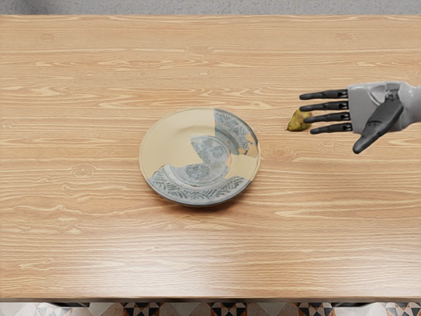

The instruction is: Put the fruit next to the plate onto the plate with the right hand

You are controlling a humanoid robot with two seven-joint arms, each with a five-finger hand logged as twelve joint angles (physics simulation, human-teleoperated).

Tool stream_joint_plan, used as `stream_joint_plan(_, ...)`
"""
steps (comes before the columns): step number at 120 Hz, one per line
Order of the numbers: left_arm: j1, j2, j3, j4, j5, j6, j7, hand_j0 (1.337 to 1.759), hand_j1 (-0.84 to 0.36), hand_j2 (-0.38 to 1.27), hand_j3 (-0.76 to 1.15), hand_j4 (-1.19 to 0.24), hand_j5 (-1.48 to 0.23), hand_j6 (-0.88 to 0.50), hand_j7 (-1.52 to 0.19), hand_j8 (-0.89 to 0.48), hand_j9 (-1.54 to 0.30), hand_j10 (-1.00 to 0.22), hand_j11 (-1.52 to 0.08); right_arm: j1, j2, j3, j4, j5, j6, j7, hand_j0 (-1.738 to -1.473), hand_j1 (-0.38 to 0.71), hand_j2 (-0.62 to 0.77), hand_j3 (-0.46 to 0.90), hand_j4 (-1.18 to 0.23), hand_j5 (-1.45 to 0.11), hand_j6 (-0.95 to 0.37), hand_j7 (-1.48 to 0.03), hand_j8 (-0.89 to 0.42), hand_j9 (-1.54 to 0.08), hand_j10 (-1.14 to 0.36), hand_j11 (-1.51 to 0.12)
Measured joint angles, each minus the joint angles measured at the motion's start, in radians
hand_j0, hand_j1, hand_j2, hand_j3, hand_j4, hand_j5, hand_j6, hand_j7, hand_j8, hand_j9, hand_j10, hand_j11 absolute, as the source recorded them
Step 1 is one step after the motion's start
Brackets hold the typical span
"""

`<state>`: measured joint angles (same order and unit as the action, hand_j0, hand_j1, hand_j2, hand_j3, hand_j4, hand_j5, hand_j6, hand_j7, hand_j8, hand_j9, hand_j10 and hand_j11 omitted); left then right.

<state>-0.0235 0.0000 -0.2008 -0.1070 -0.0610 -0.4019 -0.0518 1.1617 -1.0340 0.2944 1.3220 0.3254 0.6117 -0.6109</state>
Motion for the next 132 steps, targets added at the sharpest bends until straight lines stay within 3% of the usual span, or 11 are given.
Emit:
stream_joint_plan(31,0.001,0.0,-0.003,0.0,0.0,0.0,0.0,1.658,0.33,0.0,0.0,-0.01,-0.02,-0.01,-0.02,-0.01,-0.02,-0.01,-0.02,0.043,0.024,0.0,-0.002,-0.015,0.0,0.0,-1.658,-0.35,0.0,0.0,0.0,0.0,0.0,0.0,0.0,0.0,0.0,0.0)
stream_joint_plan(53,-0.006,0.0,0.001,0.0,0.0,0.0,0.0,1.658,0.33,0.0,0.0,-0.01,-0.02,-0.01,-0.02,-0.01,-0.02,-0.01,-0.02,0.122,0.122,-0.001,-0.022,-0.191,0.0,0.0,-1.658,-0.35,0.0,0.0,0.0,0.0,0.0,0.0,0.0,0.0,0.0,0.0)
stream_joint_plan(68,-0.009,0.0,0.002,0.0,0.0,0.0,0.0,1.658,0.33,0.0,0.0,-0.01,-0.02,-0.01,-0.02,-0.01,-0.02,-0.01,-0.02,0.159,0.24,-0.011,-0.048,-0.359,0.0,0.0,-1.658,-0.35,0.0,0.0,0.0,0.0,0.0,0.0,0.0,0.0,0.0,0.0)
stream_joint_plan(95,-0.009,0.0,0.003,0.0,0.0,0.0,0.0,1.658,0.33,0.0,0.0,-0.01,-0.02,-0.01,-0.02,-0.01,-0.02,-0.01,-0.02,0.3,0.371,-0.235,-0.095,-0.531,-0.281,0.0,-1.658,-0.35,0.0,0.0,0.0,0.0,0.0,0.0,0.0,0.0,0.0,0.0)
stream_joint_plan(107,-0.009,0.0,0.003,0.0,0.001,0.0,0.0,1.658,0.33,0.0,0.0,-0.01,-0.02,-0.01,-0.02,-0.01,-0.02,-0.01,-0.02,0.353,0.475,-0.369,-0.174,-0.594,-0.397,0.0,-1.658,-0.35,0.0,0.0,0.0,0.0,0.0,0.0,0.0,0.0,0.0,0.0)
stream_joint_plan(132,-0.009,0.0,0.003,0.0,0.001,0.0,0.0,1.658,0.33,0.0,0.0,-0.01,-0.02,-0.01,-0.02,-0.01,-0.02,-0.01,-0.02,0.386,0.586,-0.482,-0.232,-0.804,-0.533,0.0,-1.658,-0.35,0.0,0.0,0.0,0.0,0.0,0.0,0.0,0.0,0.0,0.0)
